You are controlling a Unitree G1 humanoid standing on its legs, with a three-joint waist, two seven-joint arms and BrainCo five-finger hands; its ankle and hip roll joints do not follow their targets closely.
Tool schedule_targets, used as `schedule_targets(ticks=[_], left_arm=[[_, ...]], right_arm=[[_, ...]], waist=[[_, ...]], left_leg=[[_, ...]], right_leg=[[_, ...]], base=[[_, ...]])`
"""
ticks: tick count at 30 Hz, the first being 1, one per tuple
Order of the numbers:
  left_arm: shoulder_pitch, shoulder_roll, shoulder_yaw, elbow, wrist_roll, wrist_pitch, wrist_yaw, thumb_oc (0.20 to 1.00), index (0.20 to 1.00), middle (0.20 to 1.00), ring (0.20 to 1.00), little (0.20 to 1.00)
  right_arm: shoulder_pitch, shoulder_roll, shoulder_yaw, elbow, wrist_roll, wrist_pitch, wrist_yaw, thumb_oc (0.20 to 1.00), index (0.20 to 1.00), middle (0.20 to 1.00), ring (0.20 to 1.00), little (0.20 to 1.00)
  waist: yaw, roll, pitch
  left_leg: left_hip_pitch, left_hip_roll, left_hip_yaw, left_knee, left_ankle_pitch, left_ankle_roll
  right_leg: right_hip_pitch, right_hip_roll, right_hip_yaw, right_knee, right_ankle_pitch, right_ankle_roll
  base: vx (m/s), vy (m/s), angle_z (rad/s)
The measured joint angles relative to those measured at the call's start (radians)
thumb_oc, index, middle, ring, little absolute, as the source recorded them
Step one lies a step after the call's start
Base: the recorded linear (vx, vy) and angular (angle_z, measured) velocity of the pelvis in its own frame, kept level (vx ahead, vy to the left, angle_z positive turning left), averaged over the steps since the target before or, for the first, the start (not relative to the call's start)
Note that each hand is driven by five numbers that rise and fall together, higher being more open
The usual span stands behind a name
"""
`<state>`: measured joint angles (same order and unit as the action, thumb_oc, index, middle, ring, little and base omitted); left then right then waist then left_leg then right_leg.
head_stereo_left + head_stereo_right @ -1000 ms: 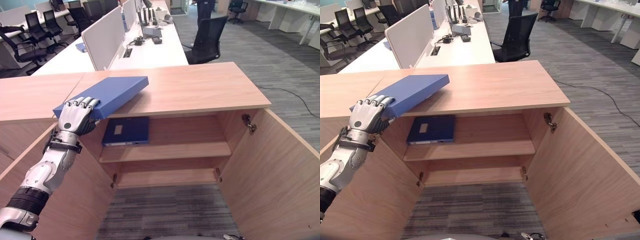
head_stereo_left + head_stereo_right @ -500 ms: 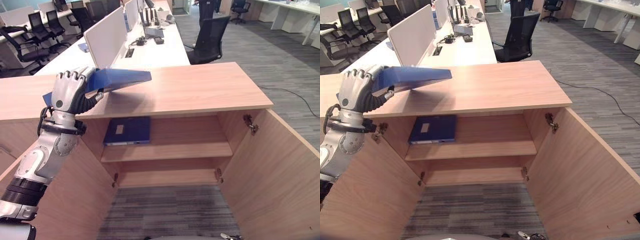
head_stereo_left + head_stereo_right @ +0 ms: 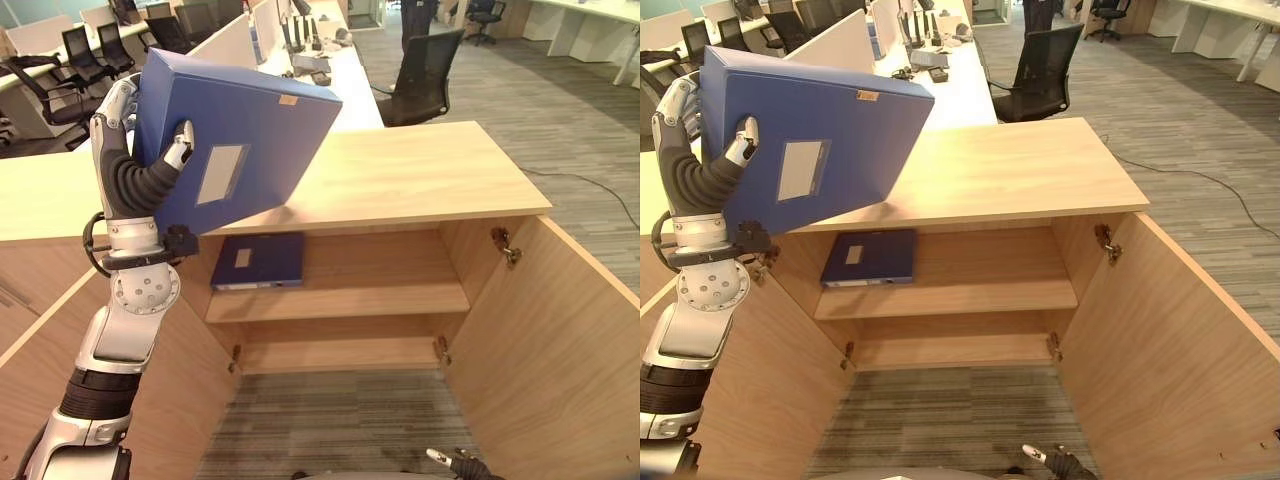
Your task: Put the empty folder in the office cabinet
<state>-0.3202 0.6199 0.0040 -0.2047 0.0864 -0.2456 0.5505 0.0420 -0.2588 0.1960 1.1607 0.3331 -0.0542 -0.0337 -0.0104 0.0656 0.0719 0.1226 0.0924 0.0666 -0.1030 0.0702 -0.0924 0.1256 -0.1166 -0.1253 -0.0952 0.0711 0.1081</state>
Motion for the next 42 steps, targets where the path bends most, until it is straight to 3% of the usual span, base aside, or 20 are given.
schedule_targets(ticks=[8, 11, 19, 26, 32, 34, 42], left_arm=[[0.002, -0.078, 0.0, -0.097, -0.241, -0.074, -0.04, 0.2, 0.2, 0.2, 0.2, 0.2], [0.004, -0.085, 0.001, -0.111, -0.3, -0.082, -0.056, 0.2, 0.2, 0.2, 0.2, 0.2], [0.033, -0.153, 0.0, -0.15, -0.465, -0.083, -0.093, 0.2, 0.2, 0.2, 0.2, 0.2], [0.068, -0.213, -0.014, -0.183, -0.522, -0.083, -0.11, 0.2, 0.2, 0.2, 0.2, 0.2], [0.108, -0.255, -0.066, -0.185, -0.559, -0.082, -0.11, 0.2, 0.2, 0.2, 0.2, 0.2], [0.132, -0.289, -0.125, -0.18, -0.587, -0.08, -0.109, 0.2, 0.2, 0.2, 0.2, 0.2], [0.137, -0.312, -0.168, -0.138, -0.611, -0.081, -0.109, 0.2, 0.2, 0.2, 0.2, 0.2]], right_arm=[[-0.012, 0.004, 0.087, -0.22, 0.006, -0.008, 0.044, 1.0, 1.0, 1.0, 1.0, 1.0], [-0.015, 0.004, 0.089, -0.234, 0.046, -0.008, 0.055, 1.0, 1.0, 1.0, 1.0, 1.0], [0.009, -0.004, 0.16, -0.535, 0.243, 0.0, 0.101, 1.0, 1.0, 1.0, 1.0, 1.0], [-0.018, -0.04, 0.223, -0.905, 0.457, -0.002, 0.142, 1.0, 1.0, 1.0, 1.0, 1.0], [-0.026, -0.033, 0.269, -1.044, 0.595, -0.012, 0.152, 1.0, 1.0, 1.0, 1.0, 1.0], [-0.052, -0.037, 0.311, -1.093, 0.631, -0.028, 0.153, 1.0, 1.0, 1.0, 1.0, 1.0], [-0.119, -0.009, 0.352, -1.131, 0.677, -0.076, 0.152, 1.0, 1.0, 1.0, 1.0, 1.0]], waist=[[0.007, 0.006, 0.003], [0.011, 0.007, 0.004], [0.017, 0.007, 0.005], [0.016, -0.001, 0.01], [0.015, -0.014, 0.019], [0.014, -0.016, 0.021], [0.003, -0.012, 0.025]], left_leg=[[0.0, 0.0, 0.0, 0.0, 0.002, 0.002], [0.0, 0.0, 0.0, 0.0, 0.002, 0.002], [-0.004, 0.0, 0.0, 0.0, 0.0, 0.001], [-0.006, 0.0, 0.005, 0.0, 0.003, 0.006], [-0.005, 0.0, 0.008, 0.004, 0.003, 0.007], [-0.006, -0.002, 0.01, 0.002, 0.003, 0.007], [-0.007, -0.001, 0.021, 0.001, 0.002, 0.007]], right_leg=[[0.0, 0.001, 0.0, 0.0, -0.001, -0.001], [0.0, 0.001, 0.0, 0.0, -0.001, -0.001], [-0.004, 0.001, 0.0, 0.0, -0.001, -0.001], [-0.009, 0.001, 0.004, 0.0, -0.001, -0.002], [-0.01, 0.0, 0.007, 0.001, -0.001, -0.002], [-0.012, -0.001, 0.009, 0.001, -0.001, -0.002], [-0.019, 0.0, 0.018, 0.001, -0.001, -0.001]], base=[[0.0, 0.0, 0.0], [0.0, 0.0, 0.0], [0.0, 0.0, 0.0], [0.0, 0.001, 0.0], [-0.01, 0.003, -0.01], [-0.01, 0.001, -0.02], [-0.01, 0.004, -0.03]])
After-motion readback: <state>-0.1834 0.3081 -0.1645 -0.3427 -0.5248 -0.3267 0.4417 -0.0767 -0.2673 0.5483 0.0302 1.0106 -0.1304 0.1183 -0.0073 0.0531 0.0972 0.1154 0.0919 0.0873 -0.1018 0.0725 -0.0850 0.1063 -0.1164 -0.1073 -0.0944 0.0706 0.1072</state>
